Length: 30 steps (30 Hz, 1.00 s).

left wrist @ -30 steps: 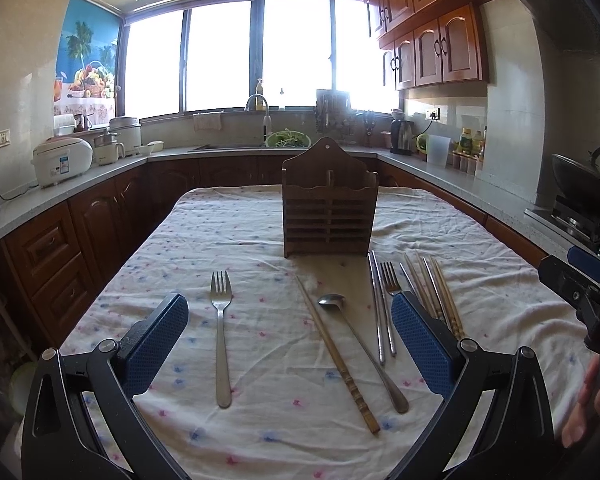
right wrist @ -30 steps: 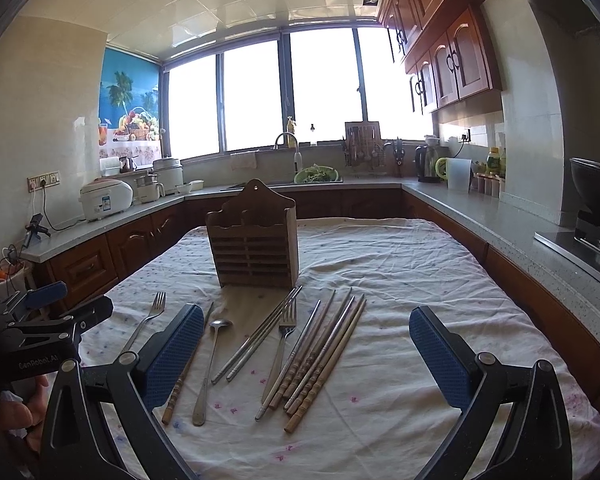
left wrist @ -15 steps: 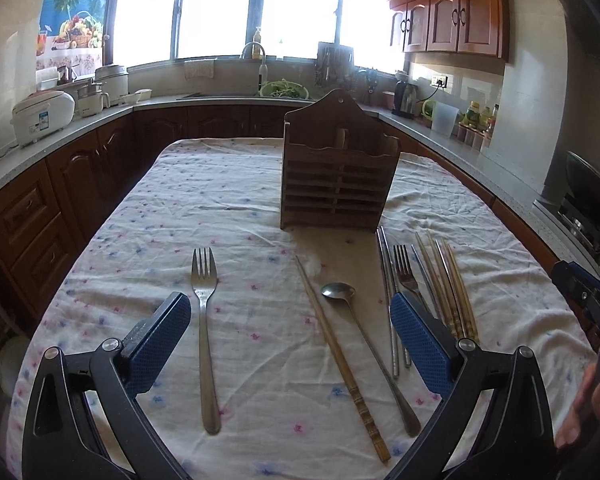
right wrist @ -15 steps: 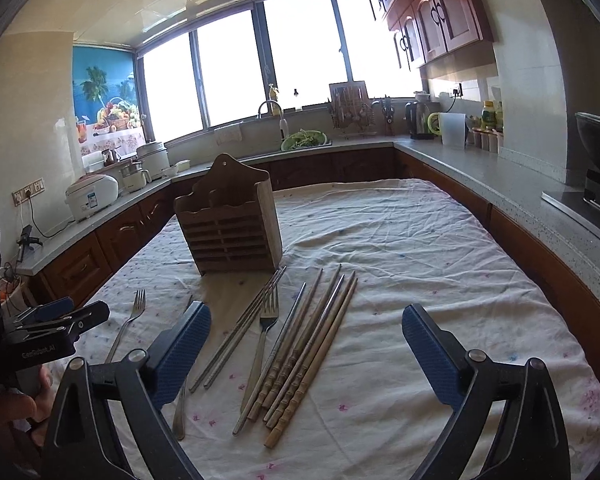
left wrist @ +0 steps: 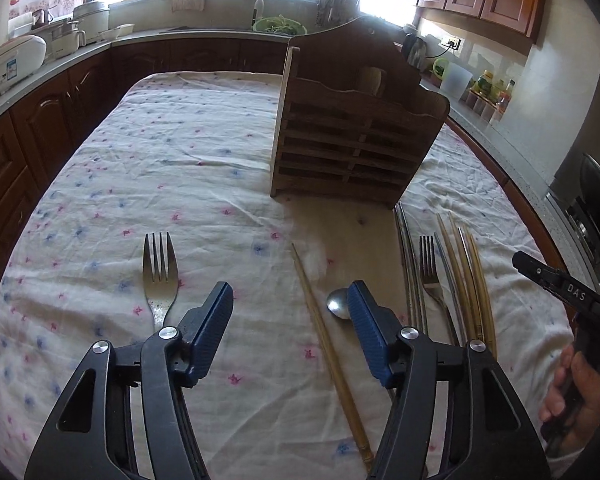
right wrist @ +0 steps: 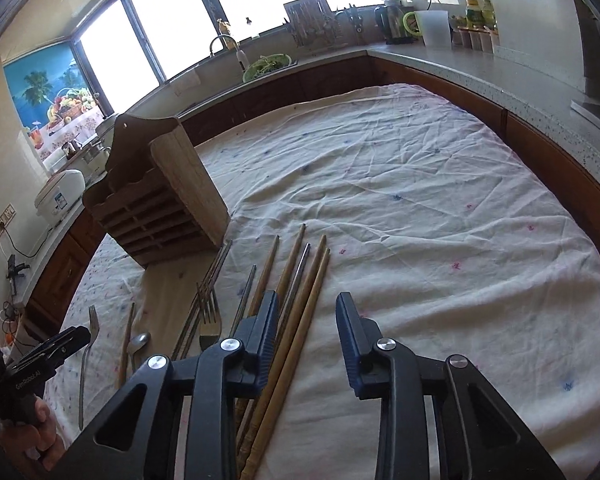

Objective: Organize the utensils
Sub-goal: 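Lower the left tool and grasp a bamboo chopstick while the right tool grasps another chopstick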

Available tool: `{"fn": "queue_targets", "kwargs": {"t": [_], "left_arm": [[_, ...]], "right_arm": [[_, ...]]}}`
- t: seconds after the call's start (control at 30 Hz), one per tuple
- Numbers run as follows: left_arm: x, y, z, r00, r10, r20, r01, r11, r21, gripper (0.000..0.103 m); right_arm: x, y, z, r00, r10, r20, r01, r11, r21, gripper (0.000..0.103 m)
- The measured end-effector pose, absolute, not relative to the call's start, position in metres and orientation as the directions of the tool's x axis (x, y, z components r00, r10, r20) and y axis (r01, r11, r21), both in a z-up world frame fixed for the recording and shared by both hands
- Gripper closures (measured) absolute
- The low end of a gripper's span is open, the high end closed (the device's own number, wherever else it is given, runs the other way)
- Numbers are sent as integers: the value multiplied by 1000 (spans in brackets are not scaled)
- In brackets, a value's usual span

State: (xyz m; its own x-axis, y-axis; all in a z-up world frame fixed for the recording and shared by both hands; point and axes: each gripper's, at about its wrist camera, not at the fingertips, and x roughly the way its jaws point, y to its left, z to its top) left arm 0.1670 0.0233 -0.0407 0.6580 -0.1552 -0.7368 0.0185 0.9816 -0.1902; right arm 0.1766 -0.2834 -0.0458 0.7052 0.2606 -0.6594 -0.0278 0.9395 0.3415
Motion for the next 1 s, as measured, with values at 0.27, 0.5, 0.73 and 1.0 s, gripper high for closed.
{"fn": "queue_targets", "kwargs": {"t": [0.27,0.5,0.73,1.0], "left_arm": [[205,14,-58,585,-139,-799,32,988,-148,61],[219,3,-72,552,-114,-826,58,993,-99,80],[226,-5,-72,552,-86,-830,87,995,-45,91],[223,-1,-69,557,-130,-820,109,991,-83,99]], "right_arm": [[224,-282,-70,632,252,-733,8,943,331,84],[239,-276,-76,606,221,-765,1,961,278,89],[251,-262,-73,591,157,-792,-33,985,171,89],[244,-270,-69,609,221,-762,-29,966,257,98]]}}
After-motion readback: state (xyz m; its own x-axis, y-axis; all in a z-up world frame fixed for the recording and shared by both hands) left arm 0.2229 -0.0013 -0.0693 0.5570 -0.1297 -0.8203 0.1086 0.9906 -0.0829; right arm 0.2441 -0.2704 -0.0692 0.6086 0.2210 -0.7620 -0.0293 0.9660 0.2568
